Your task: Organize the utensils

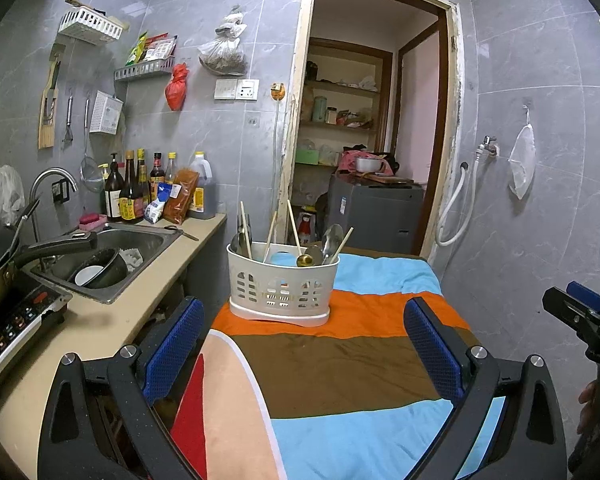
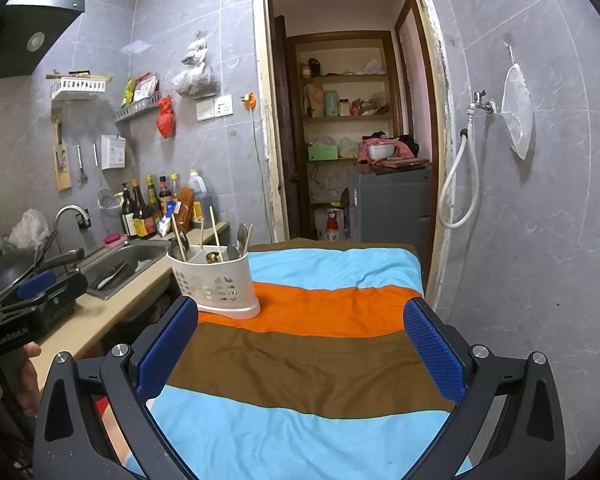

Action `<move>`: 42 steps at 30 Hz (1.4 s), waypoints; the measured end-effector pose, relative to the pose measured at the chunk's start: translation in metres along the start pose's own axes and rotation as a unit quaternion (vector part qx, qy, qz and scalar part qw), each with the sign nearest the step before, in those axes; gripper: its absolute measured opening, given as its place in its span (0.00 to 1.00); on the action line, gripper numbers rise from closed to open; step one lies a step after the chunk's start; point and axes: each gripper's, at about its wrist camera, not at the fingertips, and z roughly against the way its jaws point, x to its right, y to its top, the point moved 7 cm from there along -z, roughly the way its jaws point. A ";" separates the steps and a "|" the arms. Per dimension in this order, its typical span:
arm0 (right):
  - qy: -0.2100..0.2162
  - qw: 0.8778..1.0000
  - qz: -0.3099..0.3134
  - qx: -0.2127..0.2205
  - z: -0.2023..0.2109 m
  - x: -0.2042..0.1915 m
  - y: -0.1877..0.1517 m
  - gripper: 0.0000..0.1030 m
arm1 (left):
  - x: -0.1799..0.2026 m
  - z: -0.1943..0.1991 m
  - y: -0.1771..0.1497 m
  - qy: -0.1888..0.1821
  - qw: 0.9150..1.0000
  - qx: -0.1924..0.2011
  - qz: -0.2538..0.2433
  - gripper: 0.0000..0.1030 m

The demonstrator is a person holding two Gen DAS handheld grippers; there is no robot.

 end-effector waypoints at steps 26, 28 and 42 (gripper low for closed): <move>0.007 1.000 0.000 -0.007 -0.003 -0.008 -0.004 1.00 | -0.009 -0.005 -0.007 0.010 1.000 -0.014 0.007 0.95; 0.007 1.000 0.000 -0.007 -0.003 -0.008 -0.004 1.00 | -0.008 -0.005 -0.008 0.013 1.000 -0.012 0.007 0.95; 0.008 1.000 -0.002 -0.011 -0.003 -0.010 -0.009 1.00 | -0.009 -0.007 -0.011 0.027 1.000 -0.014 -0.002 0.95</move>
